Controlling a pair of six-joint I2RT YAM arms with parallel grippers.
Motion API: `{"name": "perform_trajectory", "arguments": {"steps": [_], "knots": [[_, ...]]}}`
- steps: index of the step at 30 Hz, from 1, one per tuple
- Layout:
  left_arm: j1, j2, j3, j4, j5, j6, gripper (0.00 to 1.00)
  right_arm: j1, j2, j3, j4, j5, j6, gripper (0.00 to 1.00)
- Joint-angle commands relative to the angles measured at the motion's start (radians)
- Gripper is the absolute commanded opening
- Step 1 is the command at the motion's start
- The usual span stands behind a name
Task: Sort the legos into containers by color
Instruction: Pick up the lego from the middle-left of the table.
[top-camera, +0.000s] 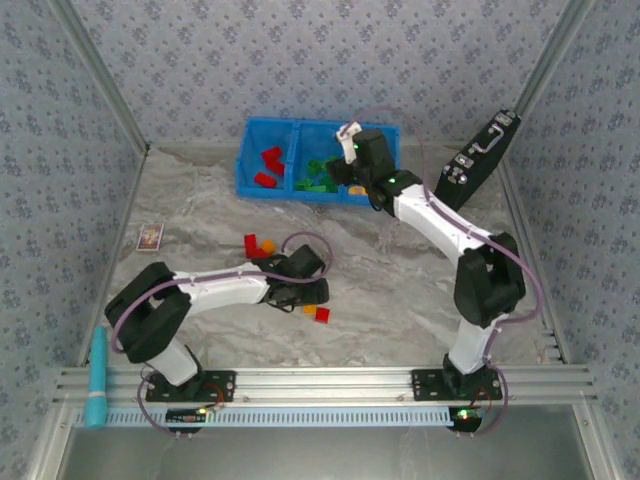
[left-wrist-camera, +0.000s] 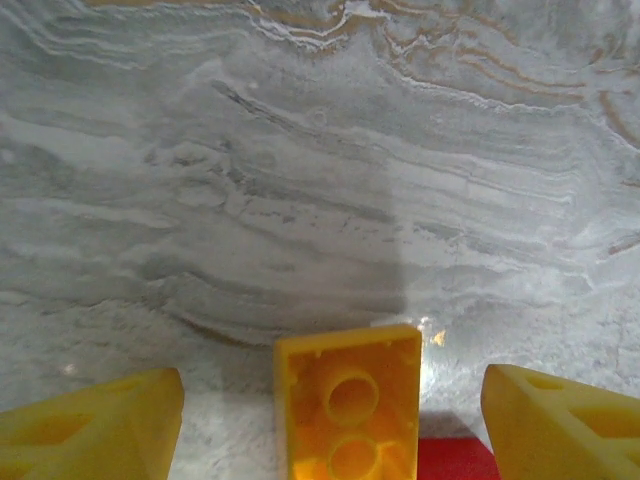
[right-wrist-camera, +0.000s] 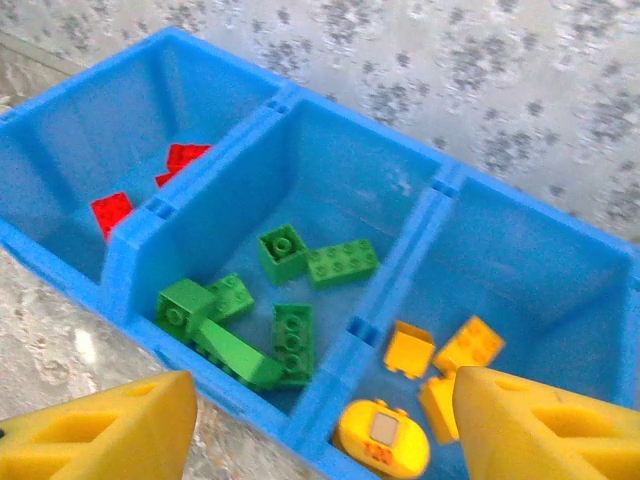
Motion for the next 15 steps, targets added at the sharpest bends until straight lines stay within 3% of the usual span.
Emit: {"name": "perform_trajectory", "arguments": {"steps": [1,4,9,15], "knots": [[-0.014,0.047,0.053,-0.004,0.008,-0.006,0.76,-0.028,-0.063,-0.072,0.022,-0.008,0.028,0.7],[-0.023,0.075,0.063,-0.012,0.02,-0.014,0.69,-0.053,-0.101,-0.123,0.031,-0.009,0.039,0.71],[-0.04,0.093,0.076,-0.026,0.039,-0.019,0.39,-0.094,-0.143,-0.18,0.046,-0.013,0.064,0.71],[-0.055,0.106,0.105,-0.064,0.034,-0.027,0.33,-0.133,-0.193,-0.247,0.06,-0.031,0.084,0.71]]}}
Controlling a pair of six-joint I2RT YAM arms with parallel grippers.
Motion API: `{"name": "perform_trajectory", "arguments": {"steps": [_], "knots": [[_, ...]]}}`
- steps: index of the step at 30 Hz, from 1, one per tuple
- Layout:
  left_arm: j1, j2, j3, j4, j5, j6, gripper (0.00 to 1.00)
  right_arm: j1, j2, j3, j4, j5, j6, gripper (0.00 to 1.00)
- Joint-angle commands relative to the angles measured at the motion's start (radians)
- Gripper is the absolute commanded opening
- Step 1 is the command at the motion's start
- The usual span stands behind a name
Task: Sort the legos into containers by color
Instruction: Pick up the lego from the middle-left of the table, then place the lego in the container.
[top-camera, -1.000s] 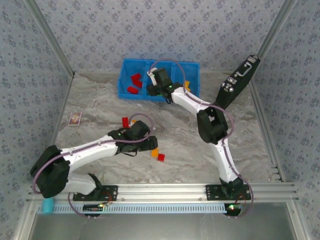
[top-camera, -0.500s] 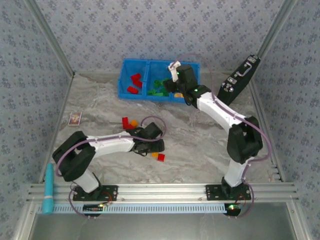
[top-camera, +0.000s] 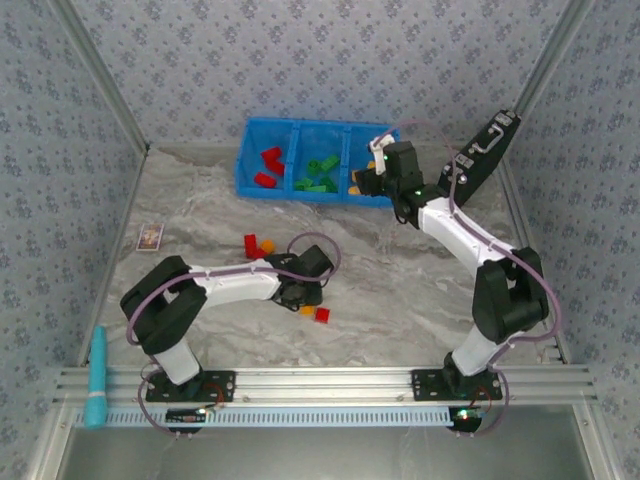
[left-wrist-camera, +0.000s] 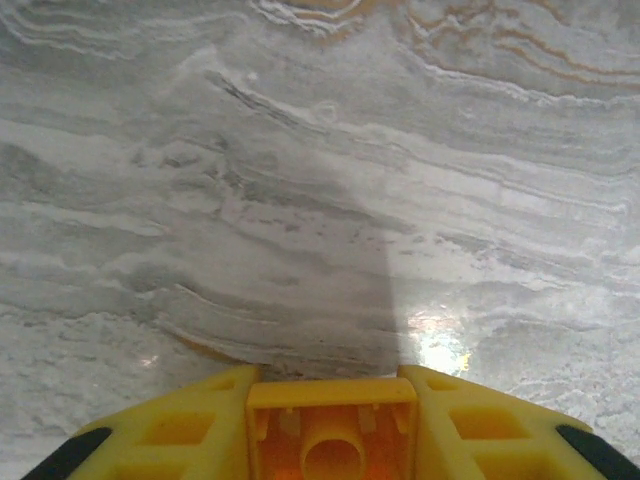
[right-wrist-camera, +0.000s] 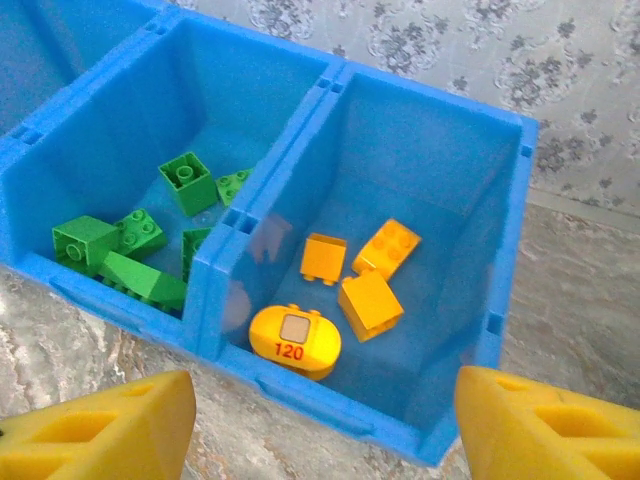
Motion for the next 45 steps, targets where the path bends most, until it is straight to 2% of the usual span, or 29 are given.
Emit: {"name": "perform_trajectory", "arguments": {"steps": [1,6,12,15,19,26,31,35,38,39,42,45], "knots": [[-0.027,0.027,0.036,0.007,0.063,-0.009,0.32,-0.018,-0.064,-0.034,0.022,-0.015,0.028,0.71],[0.001,0.027,0.164,-0.057,0.011,0.085,0.3,-0.036,-0.148,-0.14,-0.014,-0.03,0.073,0.72],[0.118,0.094,0.493,-0.058,0.015,0.285,0.27,-0.075,-0.259,-0.355,-0.097,-0.202,0.215,0.73],[0.153,0.207,0.698,-0.037,0.024,0.372,0.27,-0.074,-0.346,-0.495,-0.101,-0.257,0.287,0.72],[0.189,0.384,0.949,0.014,0.044,0.415,0.27,-0.038,-0.509,-0.645,-0.117,-0.274,0.384,0.71],[0.227,0.707,1.375,-0.027,0.04,0.413,0.27,0.114,-0.778,-0.75,-0.29,-0.169,0.478,0.72],[0.247,0.884,1.641,-0.112,0.019,0.418,0.31,0.153,-0.923,-0.83,-0.349,-0.141,0.565,0.73],[0.27,0.927,1.695,-0.115,0.022,0.402,0.37,0.173,-0.985,-0.868,-0.369,-0.135,0.604,0.73],[0.281,0.929,1.694,-0.112,0.032,0.395,0.48,0.185,-0.985,-0.883,-0.358,-0.14,0.616,0.73],[0.282,0.928,1.695,-0.111,0.041,0.394,0.54,0.188,-0.977,-0.888,-0.351,-0.145,0.617,0.73],[0.296,0.915,1.716,-0.123,0.114,0.382,0.64,0.189,-0.933,-0.88,-0.337,-0.157,0.628,0.73],[0.301,0.859,1.727,-0.151,0.149,0.423,0.67,0.194,-0.873,-0.857,-0.325,-0.18,0.637,0.73]]}}
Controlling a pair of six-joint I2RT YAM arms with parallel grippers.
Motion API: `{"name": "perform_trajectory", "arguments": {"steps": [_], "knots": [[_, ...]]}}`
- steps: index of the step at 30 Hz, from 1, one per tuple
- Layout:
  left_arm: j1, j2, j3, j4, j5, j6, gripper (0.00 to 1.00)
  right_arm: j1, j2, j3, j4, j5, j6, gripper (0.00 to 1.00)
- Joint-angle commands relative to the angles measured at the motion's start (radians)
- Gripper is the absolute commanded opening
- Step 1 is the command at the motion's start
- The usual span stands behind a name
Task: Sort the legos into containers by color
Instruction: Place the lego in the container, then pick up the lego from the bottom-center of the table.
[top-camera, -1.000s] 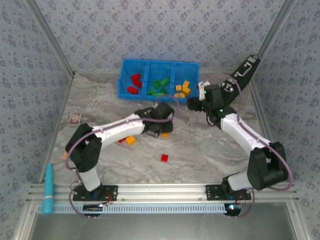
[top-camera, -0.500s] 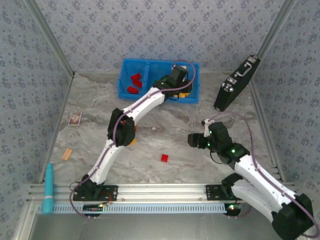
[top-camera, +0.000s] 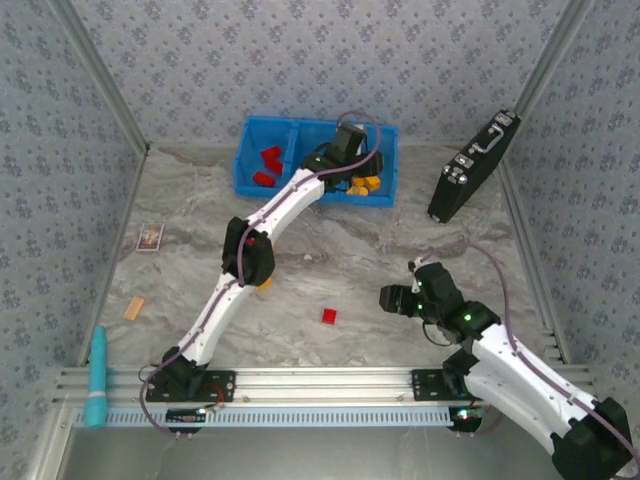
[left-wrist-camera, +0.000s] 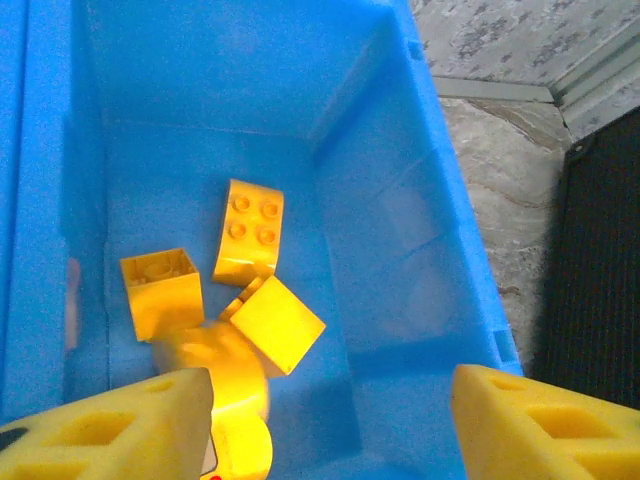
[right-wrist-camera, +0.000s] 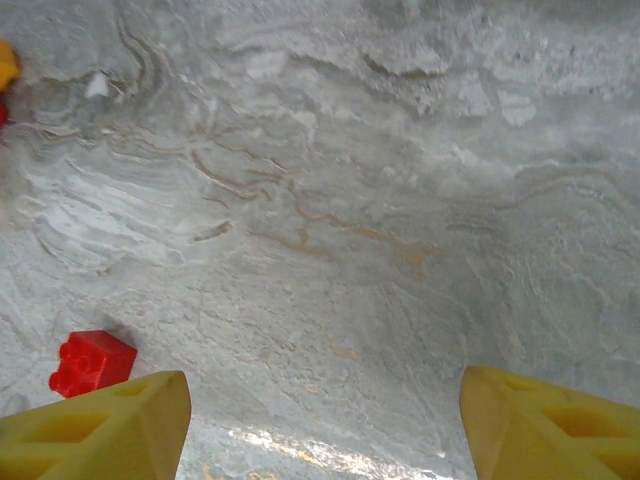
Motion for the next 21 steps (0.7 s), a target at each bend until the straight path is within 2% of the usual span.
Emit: {"name": "perform_trajectory", "arguments": {"steps": [1,6,9,11,15,18,21], "knots": [[0.01,-0.107,0.045,-0.045,0.058,0.051,0.68,0.016,0.051,0.032,0.012,-0.024,0.035,0.73],[0.01,-0.282,0.011,-0.082,0.109,0.145,0.71,0.073,0.124,0.06,0.074,-0.009,0.084,0.73],[0.013,-0.438,-0.101,-0.084,0.129,0.204,0.72,0.138,0.18,0.081,0.121,0.022,0.143,0.72],[0.018,-0.57,-0.246,-0.05,0.107,0.251,0.73,0.183,0.24,0.103,0.129,0.054,0.204,0.72],[0.074,-0.907,-0.663,0.053,-0.012,0.298,0.76,0.279,0.402,0.17,0.157,0.101,0.33,0.72],[0.182,-1.178,-1.047,0.178,-0.032,0.247,0.77,0.35,0.517,0.247,0.142,0.125,0.388,0.73],[0.289,-1.386,-1.272,0.18,-0.047,0.227,0.77,0.403,0.604,0.32,0.103,0.127,0.433,0.75]]}}
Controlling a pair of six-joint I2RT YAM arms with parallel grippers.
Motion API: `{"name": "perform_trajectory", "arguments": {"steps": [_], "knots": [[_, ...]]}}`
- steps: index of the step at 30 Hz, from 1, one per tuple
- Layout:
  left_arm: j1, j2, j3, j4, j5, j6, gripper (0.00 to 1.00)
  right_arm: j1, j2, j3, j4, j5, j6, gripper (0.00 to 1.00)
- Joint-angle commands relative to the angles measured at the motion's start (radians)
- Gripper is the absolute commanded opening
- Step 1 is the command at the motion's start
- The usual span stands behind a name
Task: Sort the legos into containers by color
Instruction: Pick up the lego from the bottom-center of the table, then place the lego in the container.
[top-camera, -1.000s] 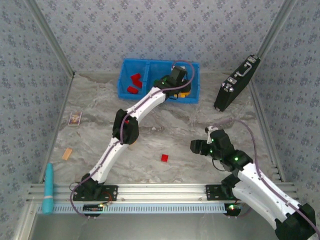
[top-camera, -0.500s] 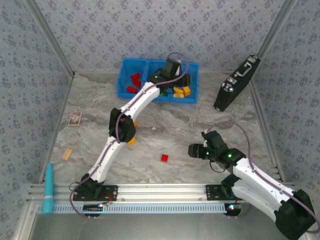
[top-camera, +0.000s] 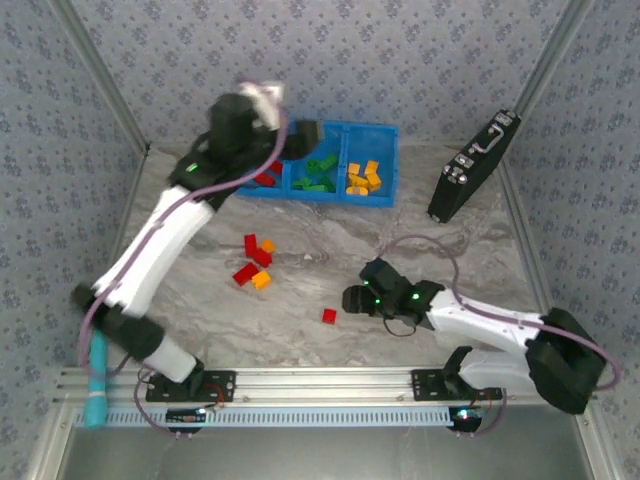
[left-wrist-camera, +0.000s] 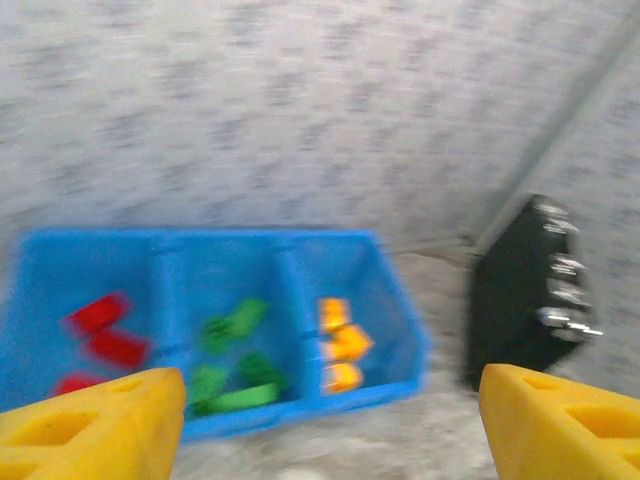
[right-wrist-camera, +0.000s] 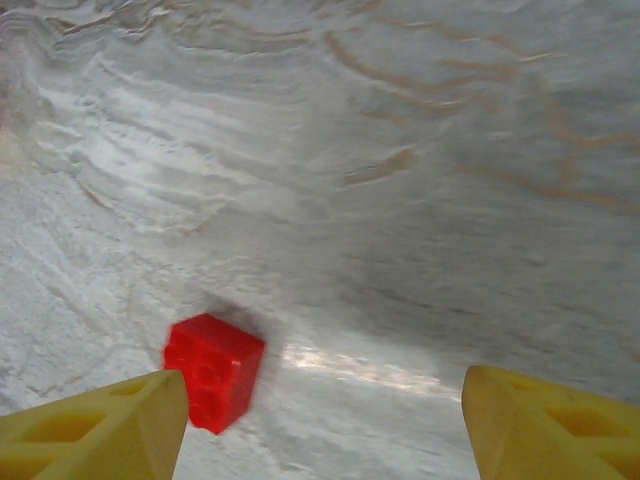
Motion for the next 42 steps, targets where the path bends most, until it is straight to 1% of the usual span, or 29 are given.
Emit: {"name": "perform_trajectory", "arguments": {"steps": [1,7,12,13,15,18,20,22,26,28,32,35,37,39,42], "knots": [[0.084,-0.125,-0.19,0.004,-0.049,-0.005,0.77,0.051,0.07,0.085,-0.038,0.04,0.104,0.75],[0.186,-0.356,-0.36,-0.133,-0.117,0.039,0.79,0.113,0.21,0.16,-0.09,0.024,0.173,0.76],[0.261,-0.467,-0.477,-0.199,-0.106,0.047,0.8,0.13,0.317,0.255,-0.193,0.041,0.172,0.74],[0.272,-0.48,-0.494,-0.212,-0.098,0.049,0.8,0.131,0.334,0.267,-0.204,0.044,0.17,0.72],[0.287,-0.496,-0.524,-0.235,-0.078,0.054,0.81,0.13,0.363,0.289,-0.23,0.046,0.167,0.65],[0.3,-0.511,-0.565,-0.265,-0.042,0.047,0.81,0.13,0.403,0.322,-0.261,0.042,0.154,0.61],[0.299,-0.516,-0.593,-0.279,-0.014,0.035,0.81,0.131,0.426,0.343,-0.276,0.042,0.143,0.55],[0.3,-0.518,-0.626,-0.291,0.025,0.018,0.81,0.129,0.45,0.367,-0.295,0.045,0.128,0.48],[0.301,-0.519,-0.669,-0.335,0.066,-0.02,0.81,0.117,0.492,0.407,-0.315,0.028,0.086,0.33],[0.301,-0.525,-0.698,-0.329,0.104,-0.044,0.81,0.093,0.499,0.437,-0.342,0.02,0.04,0.28],[0.302,-0.525,-0.739,-0.311,0.139,-0.068,0.81,0.017,0.493,0.544,-0.403,0.028,-0.095,0.26],[0.301,-0.527,-0.765,-0.306,0.151,-0.091,0.81,-0.061,0.494,0.693,-0.438,0.052,-0.233,0.26],[0.301,-0.519,-0.791,-0.263,0.192,-0.12,0.81,-0.116,0.52,0.812,-0.444,0.059,-0.334,0.26],[0.3,-0.501,-0.81,-0.258,0.237,-0.145,0.81,-0.157,0.566,0.95,-0.443,0.068,-0.437,0.26],[0.299,-0.492,-0.844,-0.256,0.264,-0.2,0.8,-0.199,0.671,1.171,-0.435,0.103,-0.58,0.26]]}}
